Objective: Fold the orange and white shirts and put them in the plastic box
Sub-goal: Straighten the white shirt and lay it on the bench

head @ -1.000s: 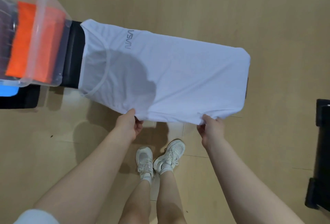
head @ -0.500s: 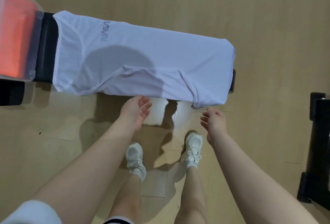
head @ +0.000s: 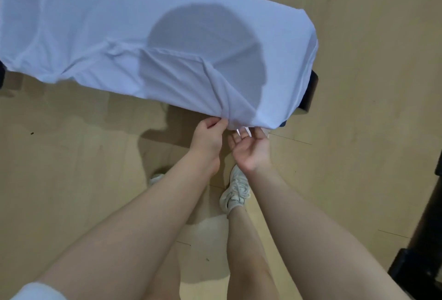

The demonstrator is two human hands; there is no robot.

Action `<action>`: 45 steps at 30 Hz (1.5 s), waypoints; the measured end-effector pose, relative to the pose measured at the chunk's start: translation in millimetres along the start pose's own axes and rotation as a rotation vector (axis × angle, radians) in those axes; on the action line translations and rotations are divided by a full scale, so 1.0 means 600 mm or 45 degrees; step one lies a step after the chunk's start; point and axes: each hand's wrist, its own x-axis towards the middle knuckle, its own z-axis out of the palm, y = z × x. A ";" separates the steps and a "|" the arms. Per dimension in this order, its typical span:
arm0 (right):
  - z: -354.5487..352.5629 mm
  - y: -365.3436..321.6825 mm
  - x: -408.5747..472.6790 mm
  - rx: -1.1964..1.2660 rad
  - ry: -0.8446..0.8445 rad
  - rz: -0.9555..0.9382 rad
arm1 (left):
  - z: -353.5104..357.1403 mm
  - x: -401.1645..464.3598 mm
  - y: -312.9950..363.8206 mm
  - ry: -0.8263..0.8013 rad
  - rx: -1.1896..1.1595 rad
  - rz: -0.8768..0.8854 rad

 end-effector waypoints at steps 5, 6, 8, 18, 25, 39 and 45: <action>0.003 0.008 -0.030 0.078 -0.040 0.135 | 0.020 -0.016 -0.009 0.073 0.334 0.136; 0.001 0.005 -0.041 0.044 -0.012 0.136 | 0.018 -0.021 -0.009 0.060 0.401 0.140; -0.005 -0.008 -0.072 -0.064 0.078 0.167 | 0.017 -0.034 -0.004 0.025 0.448 0.111; 0.056 -0.161 -0.161 -0.367 0.222 -0.206 | 0.078 -0.093 0.051 -0.119 0.724 0.462; 0.012 -0.164 -0.114 -1.616 0.218 -0.702 | 0.058 -0.036 0.047 -0.091 1.644 0.744; -0.003 -0.238 -0.110 -1.483 -0.164 -0.590 | 0.042 -0.019 0.022 0.151 1.719 1.023; -0.012 -0.219 -0.077 -1.713 0.273 -0.889 | 0.053 -0.016 0.038 0.112 1.797 0.875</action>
